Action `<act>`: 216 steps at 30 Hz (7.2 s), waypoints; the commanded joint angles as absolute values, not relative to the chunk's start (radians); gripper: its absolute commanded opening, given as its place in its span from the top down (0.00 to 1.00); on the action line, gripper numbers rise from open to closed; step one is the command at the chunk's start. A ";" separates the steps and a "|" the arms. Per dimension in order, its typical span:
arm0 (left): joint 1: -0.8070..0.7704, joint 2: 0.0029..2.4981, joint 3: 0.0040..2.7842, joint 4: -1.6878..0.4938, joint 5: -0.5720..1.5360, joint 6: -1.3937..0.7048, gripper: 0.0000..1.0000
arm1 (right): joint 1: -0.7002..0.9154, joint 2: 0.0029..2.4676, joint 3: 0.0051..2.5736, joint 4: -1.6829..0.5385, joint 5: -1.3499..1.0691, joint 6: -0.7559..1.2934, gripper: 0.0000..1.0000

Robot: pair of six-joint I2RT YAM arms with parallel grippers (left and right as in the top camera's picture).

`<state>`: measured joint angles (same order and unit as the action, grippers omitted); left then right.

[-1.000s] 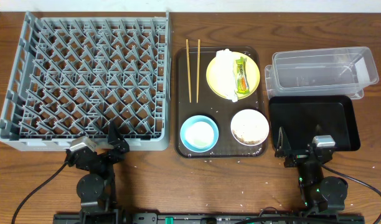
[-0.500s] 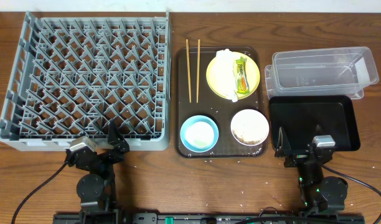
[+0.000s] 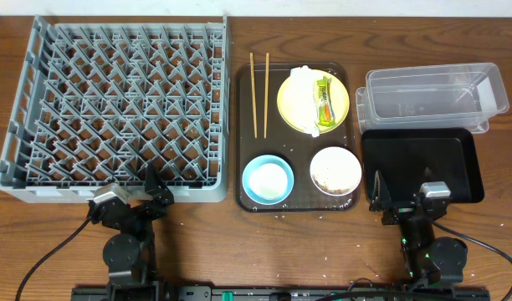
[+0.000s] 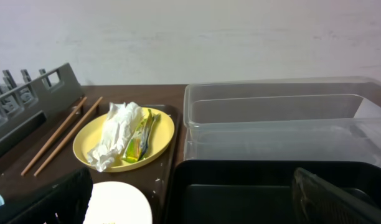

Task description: Sort waste into correct bins and load items into the dishwasher

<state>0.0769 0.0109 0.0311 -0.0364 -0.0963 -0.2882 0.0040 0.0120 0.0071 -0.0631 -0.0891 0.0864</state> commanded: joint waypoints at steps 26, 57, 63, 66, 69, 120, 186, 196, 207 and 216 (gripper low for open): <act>0.077 0.466 0.699 -0.351 0.401 -0.305 0.05 | -0.002 0.710 0.774 -0.177 -0.499 0.291 0.01; 0.077 0.772 0.948 -0.624 0.479 -0.305 0.05 | 0.455 1.759 1.333 -0.519 0.153 0.246 0.30; 0.077 0.775 0.948 -0.629 0.479 -0.305 0.05 | 0.478 1.916 1.333 -0.369 0.227 0.248 0.41; 0.077 0.776 0.948 -0.629 0.479 -0.305 0.05 | 0.478 1.992 1.333 -0.286 0.228 0.250 0.40; 0.077 0.776 0.948 -0.629 0.479 -0.305 0.05 | 0.477 2.057 1.333 -0.229 0.229 0.250 0.41; 0.077 0.776 0.948 -0.629 0.479 -0.305 0.05 | 0.014 1.639 1.335 -0.360 -0.314 0.431 0.09; 0.077 0.776 0.948 -0.629 0.479 -0.305 0.05 | -0.047 1.728 1.332 -0.463 0.076 0.735 0.18; 0.077 0.776 0.948 -0.629 0.479 -0.305 0.05 | 0.005 1.507 1.332 -0.593 -0.282 0.435 0.19; 0.077 0.776 0.948 -0.629 0.479 -0.305 0.05 | 0.373 1.508 1.325 -0.929 -0.333 0.230 0.44; 0.077 0.776 0.948 -0.629 0.479 -0.305 0.05 | 0.649 1.652 1.325 -0.956 -0.114 0.217 0.46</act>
<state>0.0769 0.7773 0.9306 -0.6285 0.4690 -0.2962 0.6003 1.6089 1.3308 -0.9634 -0.2447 0.2367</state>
